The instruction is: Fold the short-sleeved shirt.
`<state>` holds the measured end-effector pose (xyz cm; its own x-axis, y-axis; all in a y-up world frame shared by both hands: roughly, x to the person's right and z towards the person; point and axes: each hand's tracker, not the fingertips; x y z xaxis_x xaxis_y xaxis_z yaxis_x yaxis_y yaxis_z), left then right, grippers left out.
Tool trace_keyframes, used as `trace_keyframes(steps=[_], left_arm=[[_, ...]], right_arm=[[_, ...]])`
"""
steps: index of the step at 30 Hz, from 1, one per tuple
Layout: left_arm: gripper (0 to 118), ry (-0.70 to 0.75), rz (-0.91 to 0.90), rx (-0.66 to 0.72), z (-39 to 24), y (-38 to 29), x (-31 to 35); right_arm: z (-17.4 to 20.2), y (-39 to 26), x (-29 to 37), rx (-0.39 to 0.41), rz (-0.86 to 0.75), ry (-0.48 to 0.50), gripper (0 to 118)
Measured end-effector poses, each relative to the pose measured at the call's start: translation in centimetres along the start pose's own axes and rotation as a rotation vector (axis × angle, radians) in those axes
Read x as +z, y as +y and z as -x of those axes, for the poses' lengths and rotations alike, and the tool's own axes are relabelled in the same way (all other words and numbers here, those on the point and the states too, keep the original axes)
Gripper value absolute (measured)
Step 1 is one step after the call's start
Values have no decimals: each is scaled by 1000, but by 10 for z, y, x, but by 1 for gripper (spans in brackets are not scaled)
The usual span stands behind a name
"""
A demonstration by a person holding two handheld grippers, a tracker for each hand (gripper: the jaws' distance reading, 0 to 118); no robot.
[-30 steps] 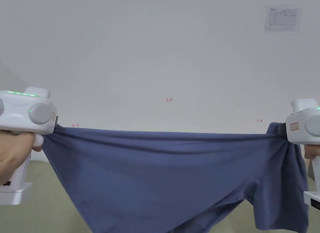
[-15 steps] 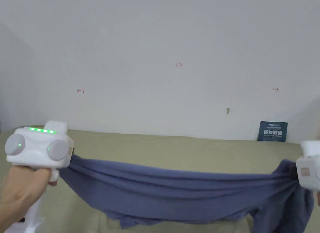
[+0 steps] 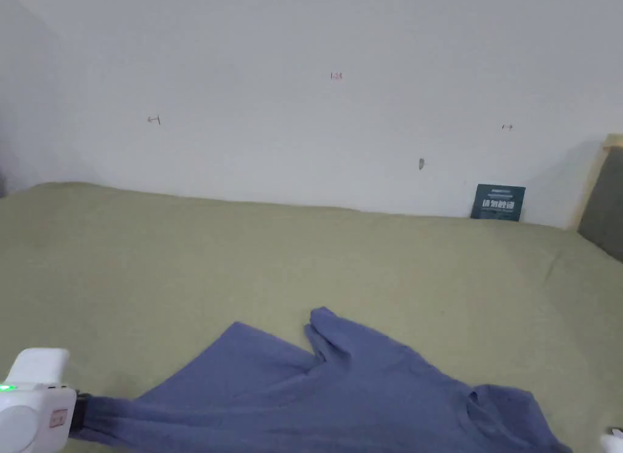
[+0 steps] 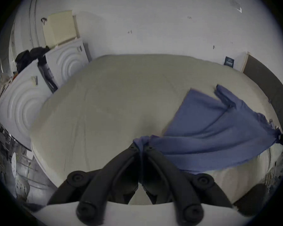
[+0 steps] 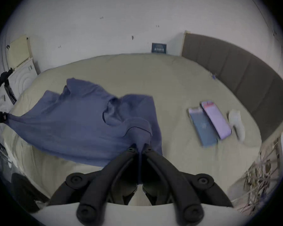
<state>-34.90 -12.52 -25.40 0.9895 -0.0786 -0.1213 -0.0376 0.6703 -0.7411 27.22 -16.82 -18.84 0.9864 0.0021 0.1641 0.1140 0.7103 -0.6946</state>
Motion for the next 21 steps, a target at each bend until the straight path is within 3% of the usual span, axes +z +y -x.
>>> trace_keyframes(steps=[4, 9, 13, 14, 15, 16, 17, 19, 21], left_arm=[[3, -19, 53, 28, 11, -37, 3], [3, -60, 96, 57, 17, -58, -11], [15, -142, 84, 86, 25, -62, -13], [41, -141, 75, 86, 25, -64, -10], [78, -141, 73, 79, 26, -64, -9], [110, -117, 68, 67, 27, -63, -7], [111, -92, 28, 54, 30, -62, -1], [111, -74, 13, 45, 33, -59, 9], [110, -45, 4, 34, 40, -56, 22]], right_arm=[[-9, -37, 13, -63, 27, 9, 2], [-2, -46, 13, -57, 30, 10, 3], [1, -43, 15, -64, -4, 4, 8], [3, -41, 17, -66, -18, -10, 26], [3, -38, 18, -65, -10, -7, 60], [5, -36, 20, -68, -2, -4, 109], [5, -38, 26, -87, -109, 20, 116], [14, -36, 29, -54, -41, 12, 108], [32, -29, 53, -20, -71, 23, 109]])
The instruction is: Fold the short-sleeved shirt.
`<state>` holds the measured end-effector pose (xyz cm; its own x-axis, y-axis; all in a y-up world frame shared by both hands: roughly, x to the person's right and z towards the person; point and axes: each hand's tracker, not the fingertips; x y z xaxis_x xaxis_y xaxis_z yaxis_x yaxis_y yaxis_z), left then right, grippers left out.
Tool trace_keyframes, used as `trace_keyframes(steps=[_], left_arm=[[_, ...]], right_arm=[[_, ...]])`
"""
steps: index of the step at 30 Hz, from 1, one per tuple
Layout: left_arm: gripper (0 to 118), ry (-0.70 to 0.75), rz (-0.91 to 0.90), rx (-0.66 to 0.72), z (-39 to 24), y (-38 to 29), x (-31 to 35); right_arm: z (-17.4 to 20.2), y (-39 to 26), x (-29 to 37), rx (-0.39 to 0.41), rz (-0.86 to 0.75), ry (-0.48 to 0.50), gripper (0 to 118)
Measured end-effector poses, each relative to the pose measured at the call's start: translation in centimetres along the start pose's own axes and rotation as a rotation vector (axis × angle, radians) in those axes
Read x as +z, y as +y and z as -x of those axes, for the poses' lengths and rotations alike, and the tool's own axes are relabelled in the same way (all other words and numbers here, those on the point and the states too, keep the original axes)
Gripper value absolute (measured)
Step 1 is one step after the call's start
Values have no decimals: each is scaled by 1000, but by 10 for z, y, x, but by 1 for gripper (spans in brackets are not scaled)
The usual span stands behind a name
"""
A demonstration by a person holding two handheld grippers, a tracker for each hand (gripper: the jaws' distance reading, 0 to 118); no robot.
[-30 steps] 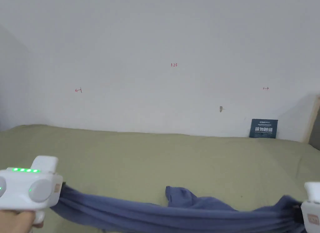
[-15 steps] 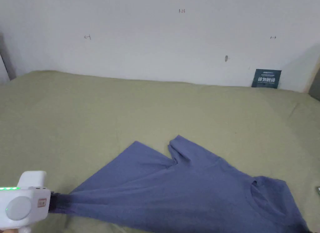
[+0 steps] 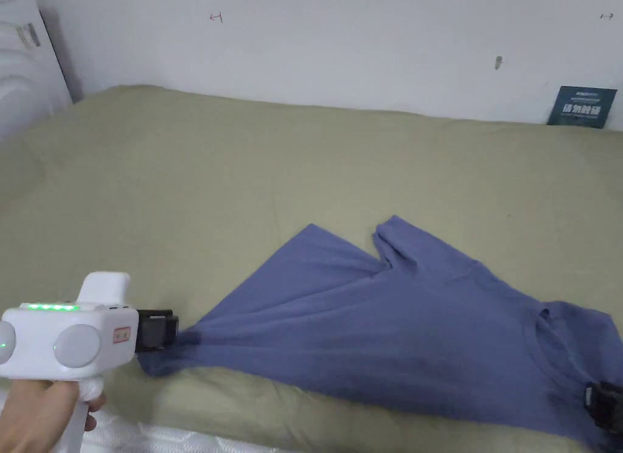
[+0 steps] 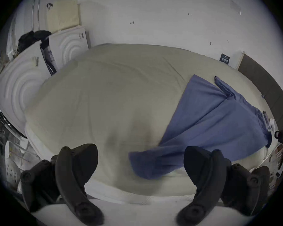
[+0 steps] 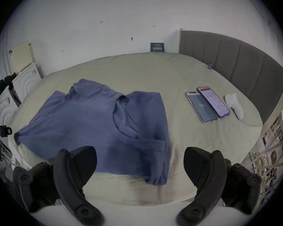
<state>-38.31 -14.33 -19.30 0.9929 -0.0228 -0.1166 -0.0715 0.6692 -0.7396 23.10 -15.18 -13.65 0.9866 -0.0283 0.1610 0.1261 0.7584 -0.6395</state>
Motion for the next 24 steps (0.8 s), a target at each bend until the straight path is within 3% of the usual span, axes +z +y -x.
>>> trace_keyframes(steps=[2, 3, 5, 6, 10, 11, 12, 14, 15, 22, 23, 24], left_arm=[[105, 21, -33, 20, 7, -2, 13], [90, 29, -33, 28, 10, -2, 19], [0, 12, -34, 26, 16, -7, 23], [0, 18, -26, 25, 17, -10, 21], [0, -84, 40, 64, 22, -11, 11], [1, -111, 62, 59, 22, -7, 6], [13, -118, 86, 53, 22, -4, 0], [99, -108, 99, 9, 19, 2, -12], [116, -109, 138, -18, 16, 5, -22], [108, -108, 247, -36, 11, 9, -68], [87, -105, 243, -50, 10, 9, -69], [46, -118, 240, -59, 10, 7, -70]], right_arm=[[13, 2, 13, 24, -3, 17, 107], [12, 1, 8, 34, -17, 28, 100], [22, 1, 16, 67, -41, 49, 38], [29, 2, 17, 75, -40, 50, 0], [51, 11, 23, 76, -27, 109, 0], [43, 6, 12, 35, -9, 143, 0], [40, 7, 7, 54, -6, 147, 0], [39, 10, 4, 69, -6, 157, 0], [51, 5, 6, 98, -16, 145, 0], [63, 1, -2, 177, 10, 142, 0], [66, 2, -5, 185, 17, 135, 0], [66, 3, -8, 189, 24, 137, 0]])
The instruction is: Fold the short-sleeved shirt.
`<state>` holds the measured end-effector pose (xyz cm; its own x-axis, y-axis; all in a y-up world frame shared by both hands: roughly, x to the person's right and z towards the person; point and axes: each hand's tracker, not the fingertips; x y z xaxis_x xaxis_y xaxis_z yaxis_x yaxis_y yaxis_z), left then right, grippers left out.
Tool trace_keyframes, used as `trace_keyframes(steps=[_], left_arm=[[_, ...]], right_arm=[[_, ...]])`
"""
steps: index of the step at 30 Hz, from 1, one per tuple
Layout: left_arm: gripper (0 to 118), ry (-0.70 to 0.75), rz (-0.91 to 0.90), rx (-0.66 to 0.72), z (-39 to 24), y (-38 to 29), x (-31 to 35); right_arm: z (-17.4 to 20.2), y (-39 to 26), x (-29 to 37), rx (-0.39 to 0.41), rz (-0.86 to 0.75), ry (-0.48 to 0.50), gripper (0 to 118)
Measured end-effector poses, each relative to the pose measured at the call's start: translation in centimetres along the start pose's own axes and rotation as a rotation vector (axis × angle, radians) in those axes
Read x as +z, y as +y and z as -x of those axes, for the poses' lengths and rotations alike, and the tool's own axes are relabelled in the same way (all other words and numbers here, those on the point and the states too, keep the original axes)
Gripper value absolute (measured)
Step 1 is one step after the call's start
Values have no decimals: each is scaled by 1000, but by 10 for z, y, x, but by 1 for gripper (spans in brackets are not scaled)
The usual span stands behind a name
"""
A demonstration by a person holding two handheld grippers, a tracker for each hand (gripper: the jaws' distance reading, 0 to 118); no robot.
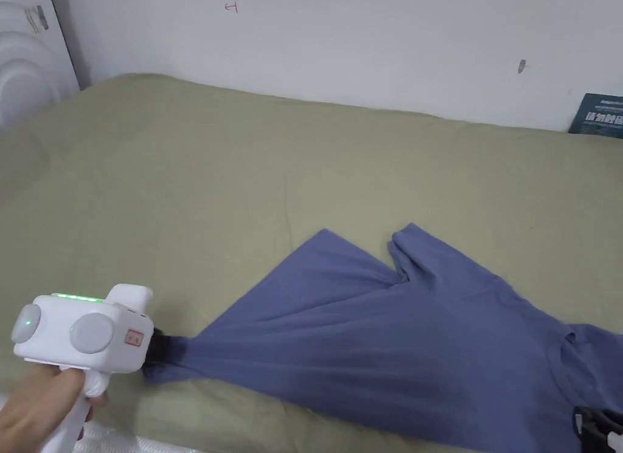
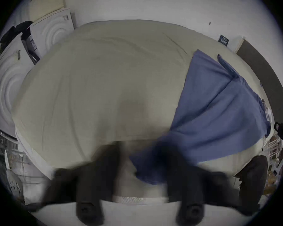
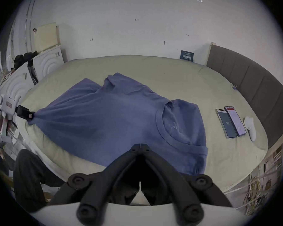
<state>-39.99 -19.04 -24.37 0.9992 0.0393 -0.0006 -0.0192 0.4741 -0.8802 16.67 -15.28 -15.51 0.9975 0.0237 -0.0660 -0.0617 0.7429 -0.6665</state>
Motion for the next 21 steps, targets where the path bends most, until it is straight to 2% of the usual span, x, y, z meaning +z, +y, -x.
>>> trace_keyframes(steps=[1, 7, 13, 18, 19, 20, 21], left_arm=[[4, -38, -4, 11, -1, -1, 0], [3, -26, -8, 15, -4, 0, -2], [3, -26, -26, 15, -4, 0, -3], [3, -31, -30, 16, -6, 2, -1], [3, -31, -30, 16, -6, 2, -1], [3, -32, -30, 17, -6, 2, -1], [4, -33, -30, 18, -8, 4, -1]], right_arm=[[0, 2, -4, 2, 4, 3, 0], [5, 39, -53, 11, 11, 17, 0], [2, 112, -145, 11, 27, 19, 0], [-12, 163, -221, 85, 92, -29, 2], [-15, 169, -231, 96, 110, -42, 19], [-18, 173, -241, 101, 119, -55, 55], [-21, 176, -251, 114, 154, -45, 99]])
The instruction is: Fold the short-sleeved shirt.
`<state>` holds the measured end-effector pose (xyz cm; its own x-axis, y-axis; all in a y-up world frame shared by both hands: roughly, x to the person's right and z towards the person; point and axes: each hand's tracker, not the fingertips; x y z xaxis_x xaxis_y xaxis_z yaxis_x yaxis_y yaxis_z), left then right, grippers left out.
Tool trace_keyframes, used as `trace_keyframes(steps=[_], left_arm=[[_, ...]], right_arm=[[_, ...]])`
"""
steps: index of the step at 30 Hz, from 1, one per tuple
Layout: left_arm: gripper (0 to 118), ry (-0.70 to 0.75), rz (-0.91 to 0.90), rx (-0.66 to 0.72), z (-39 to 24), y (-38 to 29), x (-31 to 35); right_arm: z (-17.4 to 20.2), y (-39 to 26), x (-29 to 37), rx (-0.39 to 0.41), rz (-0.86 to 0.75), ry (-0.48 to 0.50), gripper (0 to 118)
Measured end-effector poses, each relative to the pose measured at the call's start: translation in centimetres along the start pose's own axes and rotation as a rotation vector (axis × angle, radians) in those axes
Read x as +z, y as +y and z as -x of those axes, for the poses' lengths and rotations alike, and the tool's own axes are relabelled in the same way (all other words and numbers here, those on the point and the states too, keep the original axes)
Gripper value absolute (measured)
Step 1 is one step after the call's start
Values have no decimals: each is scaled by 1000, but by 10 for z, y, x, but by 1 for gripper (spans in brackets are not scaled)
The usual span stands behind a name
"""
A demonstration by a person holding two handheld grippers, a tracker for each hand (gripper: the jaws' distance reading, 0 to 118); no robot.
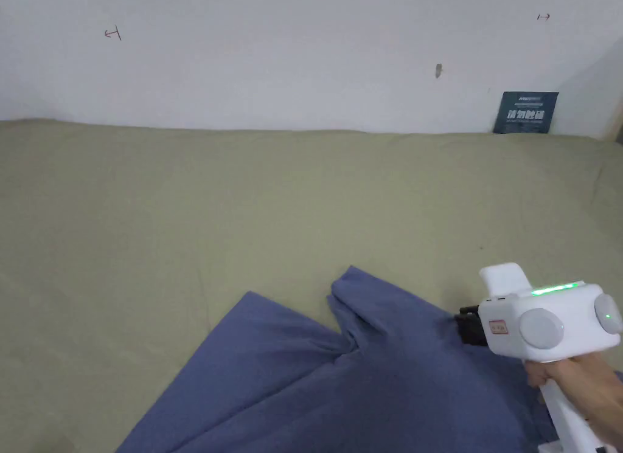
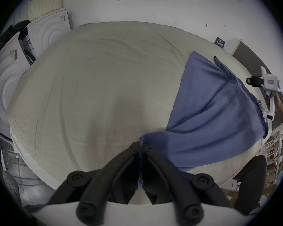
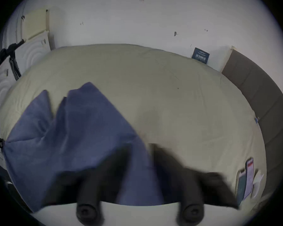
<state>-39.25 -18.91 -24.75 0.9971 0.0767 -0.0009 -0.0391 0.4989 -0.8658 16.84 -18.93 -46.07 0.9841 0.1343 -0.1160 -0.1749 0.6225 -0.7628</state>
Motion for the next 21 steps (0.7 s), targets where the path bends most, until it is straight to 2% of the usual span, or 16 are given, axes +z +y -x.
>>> trace_keyframes(steps=[1, 2, 3, 5, 7, 10, 11, 12, 13, 14, 17, 21], left_arm=[[3, 0, -1, 0, 0, 0, 0], [3, 1, 0, 1, 0, 1, -1], [3, 2, 0, 1, -1, 1, -1], [3, 4, 5, -1, -5, 5, 0], [3, 7, 7, -6, -6, 7, -1], [3, 17, 14, -11, -9, 9, -1], [3, 23, 14, -17, -10, 9, -1], [3, 28, 16, -19, -8, 9, -3], [3, 32, 15, -21, -7, 9, -3], [4, 33, 12, -16, -7, 9, -2], [4, 27, -7, 11, -6, 10, 5], [3, 24, -116, 38, -13, 28, 39]], right_arm=[[-2, 2, -10, 13, 66, 9, 116], [-4, 2, -21, 26, 108, 11, 108], [-6, 2, -20, 42, 76, 10, 104], [-6, 2, -27, 76, 104, -53, 106], [-4, -6, -45, 66, 108, -48, 106], [-10, -6, -43, 2, 137, -13, 108], [-11, -4, -38, -36, 139, 26, 101], [-10, -3, -30, -54, 130, 92, 83], [-6, -3, -21, -35, 107, 44, 52], [-3, -2, -11, -15, 75, 54, 2], [1, 2, 38, 1, 19, 40, 0], [-18, 11, 100, -10, -107, 26, 0]])
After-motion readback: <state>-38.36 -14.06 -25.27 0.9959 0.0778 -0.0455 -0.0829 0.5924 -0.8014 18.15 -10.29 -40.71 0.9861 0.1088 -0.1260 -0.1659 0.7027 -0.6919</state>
